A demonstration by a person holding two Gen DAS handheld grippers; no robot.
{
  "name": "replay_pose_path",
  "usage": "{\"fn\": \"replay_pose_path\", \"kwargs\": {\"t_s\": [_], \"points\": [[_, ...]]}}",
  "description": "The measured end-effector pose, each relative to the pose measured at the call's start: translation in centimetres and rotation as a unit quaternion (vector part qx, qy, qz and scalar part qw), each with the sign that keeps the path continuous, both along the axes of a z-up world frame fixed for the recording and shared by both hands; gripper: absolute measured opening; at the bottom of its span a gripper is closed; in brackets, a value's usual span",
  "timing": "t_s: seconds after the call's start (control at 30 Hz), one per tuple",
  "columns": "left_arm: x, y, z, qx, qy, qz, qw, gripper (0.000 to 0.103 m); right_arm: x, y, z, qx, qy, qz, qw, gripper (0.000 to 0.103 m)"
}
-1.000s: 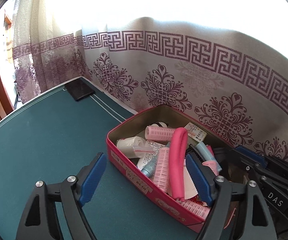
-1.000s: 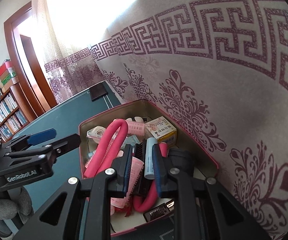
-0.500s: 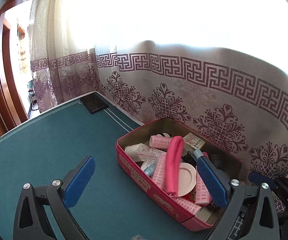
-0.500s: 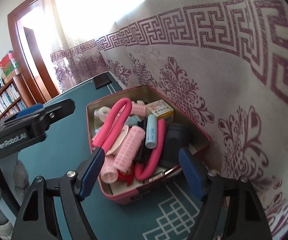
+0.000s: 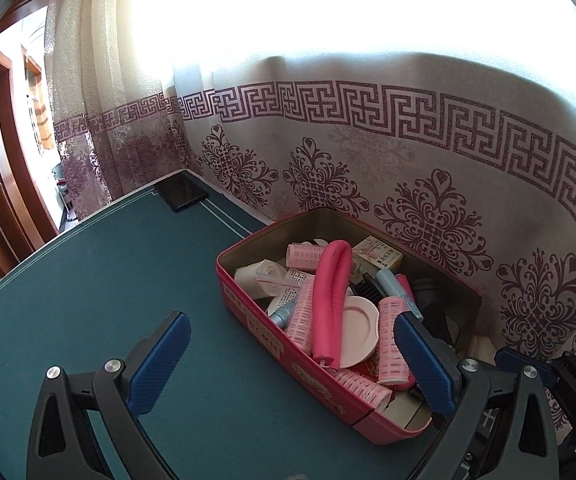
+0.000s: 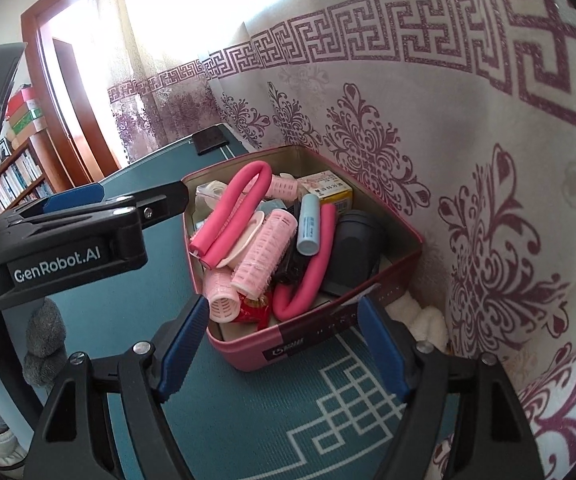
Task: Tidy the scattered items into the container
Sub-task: 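Withdraw the left gripper from the tin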
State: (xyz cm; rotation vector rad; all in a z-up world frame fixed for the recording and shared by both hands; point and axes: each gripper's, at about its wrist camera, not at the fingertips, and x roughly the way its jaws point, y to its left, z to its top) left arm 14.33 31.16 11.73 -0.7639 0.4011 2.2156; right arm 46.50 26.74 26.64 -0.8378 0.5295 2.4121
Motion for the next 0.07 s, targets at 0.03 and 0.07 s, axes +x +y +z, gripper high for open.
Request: {"fn": "replay_pose_path", "kwargs": {"t_s": [0.03, 0.07], "points": [[-0.06, 0.0, -0.08, -0.002, -0.002, 0.0, 1.0, 0.103, 0.03, 0.06, -0.08, -0.002, -0.001, -0.001, 1.0, 0.08], [-0.16, -0.09, -0.15, -0.003, -0.002, 0.002, 1.0, 0.103, 0.03, 0.08, -0.11, -0.004, -0.001, -0.001, 1.0, 0.08]]}}
